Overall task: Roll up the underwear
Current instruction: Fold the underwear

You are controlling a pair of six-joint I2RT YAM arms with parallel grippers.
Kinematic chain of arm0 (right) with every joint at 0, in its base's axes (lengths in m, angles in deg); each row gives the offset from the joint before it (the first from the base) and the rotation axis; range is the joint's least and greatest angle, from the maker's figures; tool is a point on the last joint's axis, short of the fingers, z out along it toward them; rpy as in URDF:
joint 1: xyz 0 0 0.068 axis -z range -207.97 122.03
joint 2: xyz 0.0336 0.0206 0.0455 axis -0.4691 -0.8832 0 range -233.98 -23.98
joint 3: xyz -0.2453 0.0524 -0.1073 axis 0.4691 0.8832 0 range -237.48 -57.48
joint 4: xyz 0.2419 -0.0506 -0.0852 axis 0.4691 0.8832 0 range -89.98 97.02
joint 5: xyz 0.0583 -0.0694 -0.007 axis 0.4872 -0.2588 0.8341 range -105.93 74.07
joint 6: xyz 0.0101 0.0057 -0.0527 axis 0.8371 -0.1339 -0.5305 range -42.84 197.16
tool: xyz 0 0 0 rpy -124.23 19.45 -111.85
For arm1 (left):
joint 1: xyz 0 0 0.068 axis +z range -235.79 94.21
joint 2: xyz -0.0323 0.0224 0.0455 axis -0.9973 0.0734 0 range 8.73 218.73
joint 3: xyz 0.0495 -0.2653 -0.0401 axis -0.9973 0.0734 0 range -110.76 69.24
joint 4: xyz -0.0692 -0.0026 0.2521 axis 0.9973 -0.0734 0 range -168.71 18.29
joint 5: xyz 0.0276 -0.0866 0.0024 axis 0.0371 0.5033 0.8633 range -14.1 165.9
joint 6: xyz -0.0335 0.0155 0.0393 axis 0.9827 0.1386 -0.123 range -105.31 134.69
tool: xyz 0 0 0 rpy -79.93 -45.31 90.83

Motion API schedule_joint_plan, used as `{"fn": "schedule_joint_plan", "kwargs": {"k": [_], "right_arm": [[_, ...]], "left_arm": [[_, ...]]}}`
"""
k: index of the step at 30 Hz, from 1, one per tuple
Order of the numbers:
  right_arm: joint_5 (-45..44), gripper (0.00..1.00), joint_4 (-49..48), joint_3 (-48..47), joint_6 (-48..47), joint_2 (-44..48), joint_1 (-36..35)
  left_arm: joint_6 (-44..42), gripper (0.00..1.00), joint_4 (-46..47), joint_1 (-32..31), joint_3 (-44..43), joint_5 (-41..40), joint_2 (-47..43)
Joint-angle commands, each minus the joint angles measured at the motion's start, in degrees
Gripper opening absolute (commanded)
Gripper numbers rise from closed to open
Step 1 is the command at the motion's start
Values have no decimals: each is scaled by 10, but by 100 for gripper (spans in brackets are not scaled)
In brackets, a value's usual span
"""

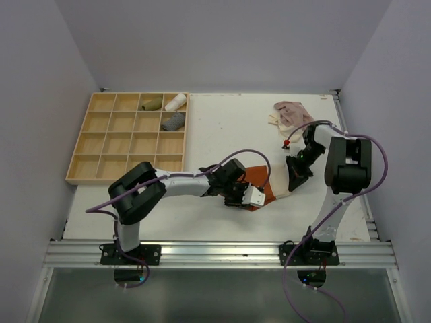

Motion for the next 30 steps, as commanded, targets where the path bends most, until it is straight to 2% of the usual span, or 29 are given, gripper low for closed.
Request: {"fn": "schedule_joint_plan", "kwargs": {"k": [1,9,11,23,30], "right_arm": [[-13,0,0,-14,-5,-8,2],[-11,0,8,-20,-7,-10,2],[-10,0,8,-19,-7,-10,2],[-5,0,5,-12,-4,-9,2],[-6,0,7,-11,-6,-12,3]], "left_arm": [[16,41,34,-1,21,-32,-29],[42,55,146,-1,94,-108,-107],[38,56,154,-1,98,-114,-109],[9,59,131,-13,62,-80,-65],[6,60,129,-13,48,-103,-39]]}}
